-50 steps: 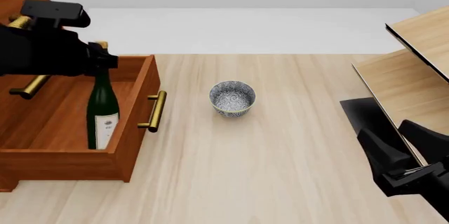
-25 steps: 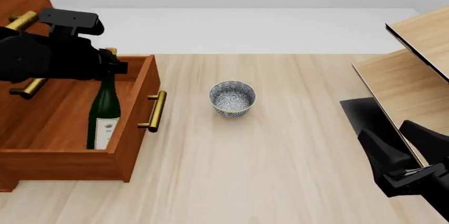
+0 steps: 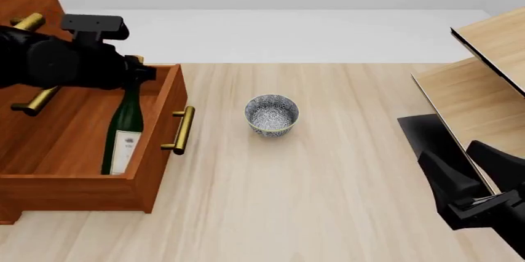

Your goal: Put the wine bottle in the bottom drawer of the cabinet.

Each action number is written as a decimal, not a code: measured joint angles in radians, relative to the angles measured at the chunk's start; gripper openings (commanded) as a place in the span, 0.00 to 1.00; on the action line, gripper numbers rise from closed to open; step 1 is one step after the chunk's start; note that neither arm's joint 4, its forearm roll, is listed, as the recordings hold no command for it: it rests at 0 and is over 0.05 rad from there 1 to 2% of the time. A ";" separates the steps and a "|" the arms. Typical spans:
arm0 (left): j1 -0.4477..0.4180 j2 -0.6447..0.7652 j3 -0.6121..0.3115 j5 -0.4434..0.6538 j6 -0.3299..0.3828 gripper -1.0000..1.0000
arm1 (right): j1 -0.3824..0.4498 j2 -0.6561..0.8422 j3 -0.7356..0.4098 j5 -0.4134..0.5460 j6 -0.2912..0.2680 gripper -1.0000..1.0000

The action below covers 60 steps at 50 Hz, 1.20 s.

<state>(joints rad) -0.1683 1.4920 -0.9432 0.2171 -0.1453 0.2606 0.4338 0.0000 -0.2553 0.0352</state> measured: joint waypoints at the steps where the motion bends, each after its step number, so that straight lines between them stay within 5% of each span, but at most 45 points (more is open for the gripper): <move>1: 0.004 0.007 -0.003 -0.002 0.001 0.00 | 0.000 0.001 0.000 -0.001 0.000 1.00; 38: 0.082 0.213 -0.093 -0.071 0.027 0.00 | 0.002 0.069 0.000 -0.060 -0.005 1.00; 60: 0.085 0.289 -0.058 -0.102 0.040 0.00 | 0.003 0.117 0.000 -0.103 -0.008 1.00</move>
<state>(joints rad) -0.0835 1.7812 -1.0014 0.1153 -0.1054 0.2638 0.5509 0.0000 -0.3582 0.0271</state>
